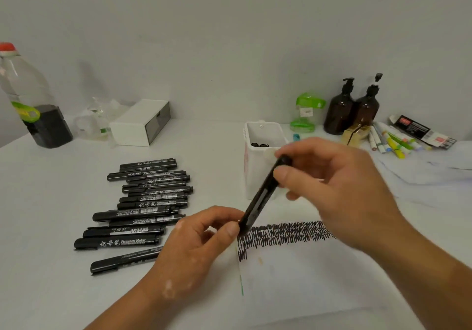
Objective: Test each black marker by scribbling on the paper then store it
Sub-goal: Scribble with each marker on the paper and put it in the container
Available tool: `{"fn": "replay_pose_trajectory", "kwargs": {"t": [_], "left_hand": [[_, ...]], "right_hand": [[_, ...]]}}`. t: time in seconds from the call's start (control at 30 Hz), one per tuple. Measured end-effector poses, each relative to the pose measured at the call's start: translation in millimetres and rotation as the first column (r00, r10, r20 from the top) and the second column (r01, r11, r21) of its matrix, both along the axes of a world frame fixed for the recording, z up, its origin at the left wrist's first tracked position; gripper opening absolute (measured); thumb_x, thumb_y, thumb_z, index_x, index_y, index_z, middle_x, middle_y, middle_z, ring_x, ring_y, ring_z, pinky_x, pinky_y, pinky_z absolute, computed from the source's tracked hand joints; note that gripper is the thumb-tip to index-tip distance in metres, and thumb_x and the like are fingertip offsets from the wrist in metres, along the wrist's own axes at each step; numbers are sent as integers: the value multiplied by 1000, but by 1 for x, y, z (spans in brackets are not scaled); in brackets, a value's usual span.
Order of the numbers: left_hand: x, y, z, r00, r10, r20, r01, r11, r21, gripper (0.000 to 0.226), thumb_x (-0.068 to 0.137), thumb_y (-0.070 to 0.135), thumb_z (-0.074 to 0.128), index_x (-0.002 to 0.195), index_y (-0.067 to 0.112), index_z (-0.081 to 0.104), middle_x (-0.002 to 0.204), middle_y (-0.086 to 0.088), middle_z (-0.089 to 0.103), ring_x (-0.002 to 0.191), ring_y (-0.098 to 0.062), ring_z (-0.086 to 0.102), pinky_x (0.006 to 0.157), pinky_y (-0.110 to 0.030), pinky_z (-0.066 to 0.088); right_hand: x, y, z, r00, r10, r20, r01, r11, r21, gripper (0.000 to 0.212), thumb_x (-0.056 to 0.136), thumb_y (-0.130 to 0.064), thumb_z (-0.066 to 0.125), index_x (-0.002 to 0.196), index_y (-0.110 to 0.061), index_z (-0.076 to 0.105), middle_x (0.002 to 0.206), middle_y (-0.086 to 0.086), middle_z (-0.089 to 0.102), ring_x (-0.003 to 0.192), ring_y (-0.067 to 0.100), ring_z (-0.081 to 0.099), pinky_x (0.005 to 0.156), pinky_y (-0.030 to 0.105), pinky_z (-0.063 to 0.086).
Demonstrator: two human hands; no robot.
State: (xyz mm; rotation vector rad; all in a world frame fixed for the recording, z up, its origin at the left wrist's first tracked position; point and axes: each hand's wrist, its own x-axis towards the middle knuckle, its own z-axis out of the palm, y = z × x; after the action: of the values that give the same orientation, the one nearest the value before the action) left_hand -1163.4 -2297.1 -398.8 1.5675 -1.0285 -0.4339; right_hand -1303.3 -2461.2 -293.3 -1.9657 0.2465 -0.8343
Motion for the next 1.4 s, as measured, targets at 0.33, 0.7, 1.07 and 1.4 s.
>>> {"fn": "replay_pose_trajectory", "kwargs": {"t": [0.33,0.7,1.07,1.4], "left_hand": [[5,2,-3,998,36,-60,-33,999,36,40,71,62,65,99,36,75,80,-2,71,72,-37,59,66,-36,46],[9,3,-7,996,1,-92,4,999,53,44,69,60,72,102,30,75,75,2,67,69,-27,57,69,-41,47],[9,3,-7,998,-3,-59,8,997,77,41,70,60,70,100,32,75,71,6,64,66,-14,54,65,-33,45],[10,3,-6,999,-24,-41,27,996,80,37,72,57,70,99,32,75,67,7,59,63,-11,51,63,-31,44]], "right_hand": [[43,-74,90,947,-318,32,301,854,-425,17,80,-23,71,93,-34,72,80,-12,75,68,1,72,71,14,56],[82,-84,53,874,-394,-285,122,745,-656,16,84,-21,71,97,-30,75,90,-8,73,83,13,65,70,19,43],[90,-92,26,819,-356,-451,-8,777,-629,14,85,-23,68,93,-31,76,95,-12,76,74,0,61,61,13,42],[91,-87,18,789,-395,-471,-7,761,-649,23,88,-23,58,88,-28,81,85,-7,77,81,16,67,72,31,57]]}}
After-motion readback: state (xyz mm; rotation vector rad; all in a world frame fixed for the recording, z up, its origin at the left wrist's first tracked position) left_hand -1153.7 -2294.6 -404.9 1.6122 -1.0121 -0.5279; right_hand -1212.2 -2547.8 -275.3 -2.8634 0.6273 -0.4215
